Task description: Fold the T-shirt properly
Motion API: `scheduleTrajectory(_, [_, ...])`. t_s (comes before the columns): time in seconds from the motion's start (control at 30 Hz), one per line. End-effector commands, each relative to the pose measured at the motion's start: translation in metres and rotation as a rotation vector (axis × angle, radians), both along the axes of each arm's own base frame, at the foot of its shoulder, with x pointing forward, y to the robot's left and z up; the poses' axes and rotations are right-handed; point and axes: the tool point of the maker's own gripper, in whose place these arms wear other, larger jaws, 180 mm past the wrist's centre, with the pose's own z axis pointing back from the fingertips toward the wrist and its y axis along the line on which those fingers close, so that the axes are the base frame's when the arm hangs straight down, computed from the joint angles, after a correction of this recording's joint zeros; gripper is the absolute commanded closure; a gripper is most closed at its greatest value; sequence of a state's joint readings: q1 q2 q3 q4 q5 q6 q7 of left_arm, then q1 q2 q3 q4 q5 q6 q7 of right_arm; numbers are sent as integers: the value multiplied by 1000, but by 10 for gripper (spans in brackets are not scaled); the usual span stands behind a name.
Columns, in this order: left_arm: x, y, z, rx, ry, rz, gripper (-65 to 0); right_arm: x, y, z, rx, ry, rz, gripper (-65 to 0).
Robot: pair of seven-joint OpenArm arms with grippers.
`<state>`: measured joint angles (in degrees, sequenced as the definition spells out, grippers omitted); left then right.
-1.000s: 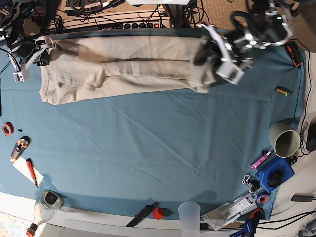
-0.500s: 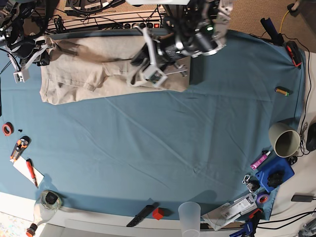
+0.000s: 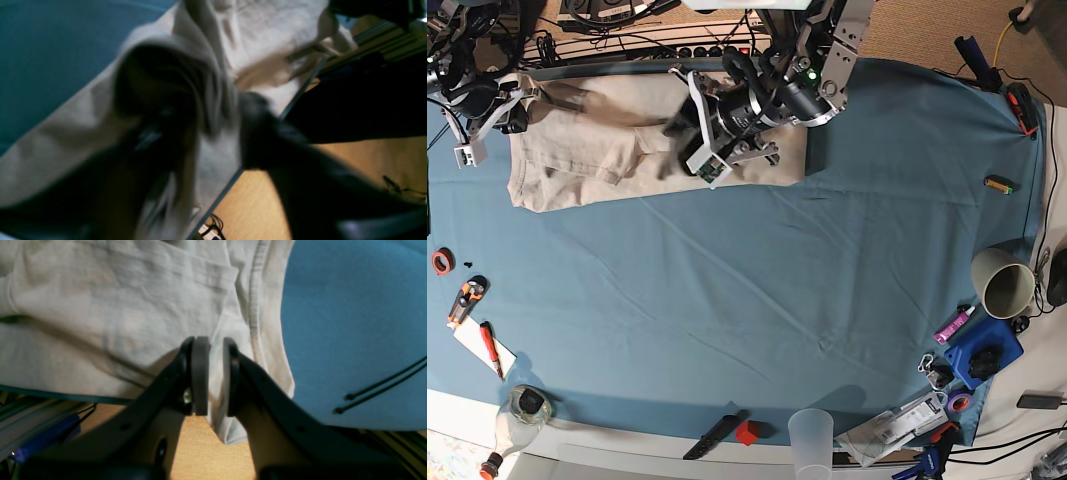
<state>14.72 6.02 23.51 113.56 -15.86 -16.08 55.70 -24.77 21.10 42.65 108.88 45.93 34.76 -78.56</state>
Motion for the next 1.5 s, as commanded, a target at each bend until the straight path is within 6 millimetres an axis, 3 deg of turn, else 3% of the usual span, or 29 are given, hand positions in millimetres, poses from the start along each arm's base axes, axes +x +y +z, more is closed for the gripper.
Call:
scheduleTrajectory(0.0, [5,-6,15,-51,-28,14,-323,8,-5,12,-24,-41,14,-86])
scheduleTrajectory(0.13, [6,-3,17,-48,-23,27,-322,8,-5,12,-24,-41,14,-86])
scheduleTrajectory(0.37, [3,7,44,-45,-72,29,-284,11,-11,20,-28,-72,-1,-86])
scheduleTrajectory(0.47, [-2,11,43,-37,-70,39,-239,13,-22,36,-19,-143,-47,-86])
scheduleTrajectory(0.63, [-4,26,23,73,-38,61,-153,9,-56,74,-36,-291,-164,-86])
scheduleTrajectory(0.77, [-7,40,17,132,-34,84,-144,-5,-89,105,-108,-397,-273,-86])
scheduleTrajectory(0.87, [-14,49,20,144,-45,98,-144,-7,-97,116,-162,-409,-241,-94])
scheduleTrajectory(0.97, [-23,54,23,141,-42,104,-144,-2,-96,118,-195,-381,-181,-221])
scheduleTrajectory(1.03, [-29,54,25,131,-35,110,-144,1,-97,116,-221,-356,-158,-264])
scheduleTrajectory(1.17, [-39,55,22,127,-7,110,-144,4,-94,107,-225,-312,-147,-265])
scheduleTrajectory(1.3, [-43,54,20,128,7,106,-144,16,-96,101,-158,-380,-172,-264])
scheduleTrajectory(1.47, [-45,54,19,129,13,106,-144,23,-112,50,13,-280,-199,-264])
